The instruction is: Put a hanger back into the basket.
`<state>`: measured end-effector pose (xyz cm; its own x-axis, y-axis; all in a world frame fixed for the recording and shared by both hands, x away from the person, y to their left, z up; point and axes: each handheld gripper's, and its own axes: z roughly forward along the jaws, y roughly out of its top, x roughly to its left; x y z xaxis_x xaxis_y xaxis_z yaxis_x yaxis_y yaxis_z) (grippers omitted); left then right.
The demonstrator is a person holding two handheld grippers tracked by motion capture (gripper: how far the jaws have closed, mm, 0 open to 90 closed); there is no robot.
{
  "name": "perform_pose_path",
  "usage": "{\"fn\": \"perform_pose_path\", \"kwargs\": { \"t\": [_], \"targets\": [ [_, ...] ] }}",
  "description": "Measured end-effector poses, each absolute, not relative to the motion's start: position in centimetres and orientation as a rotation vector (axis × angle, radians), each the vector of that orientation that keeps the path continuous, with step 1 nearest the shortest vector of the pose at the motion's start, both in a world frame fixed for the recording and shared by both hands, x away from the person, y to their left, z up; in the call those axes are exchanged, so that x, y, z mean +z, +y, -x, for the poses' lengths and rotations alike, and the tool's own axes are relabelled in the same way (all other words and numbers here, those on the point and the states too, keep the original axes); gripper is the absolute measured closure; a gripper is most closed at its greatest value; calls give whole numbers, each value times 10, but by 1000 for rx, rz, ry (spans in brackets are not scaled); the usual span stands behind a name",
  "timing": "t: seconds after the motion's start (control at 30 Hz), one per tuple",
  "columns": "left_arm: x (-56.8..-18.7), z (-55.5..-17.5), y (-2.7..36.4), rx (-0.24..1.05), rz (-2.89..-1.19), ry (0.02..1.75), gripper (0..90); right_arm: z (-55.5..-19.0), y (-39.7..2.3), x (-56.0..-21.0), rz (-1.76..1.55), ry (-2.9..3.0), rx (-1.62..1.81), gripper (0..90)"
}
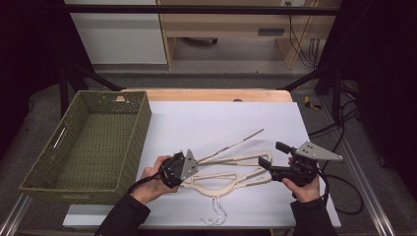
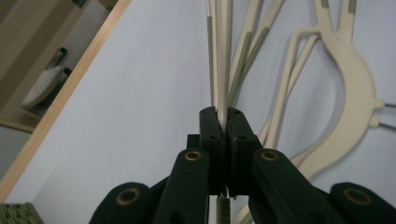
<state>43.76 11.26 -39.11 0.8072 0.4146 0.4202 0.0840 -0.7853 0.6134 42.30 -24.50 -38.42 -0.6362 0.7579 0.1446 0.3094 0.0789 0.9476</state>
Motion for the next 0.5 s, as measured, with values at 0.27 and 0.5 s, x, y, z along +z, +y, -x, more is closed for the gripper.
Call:
{"fn": "perform_pose_path", "kwargs": {
  "t": [0.27, 0.5],
  "targets": [
    [-366, -434, 131, 628, -2284, 555, 870, -424, -241, -388, -1050, 1996, 1573, 101],
    [-339, -426, 145, 607, -2205, 604, 870, -423, -240, -389, -1036, 2012, 1565, 74]
  ]
}}
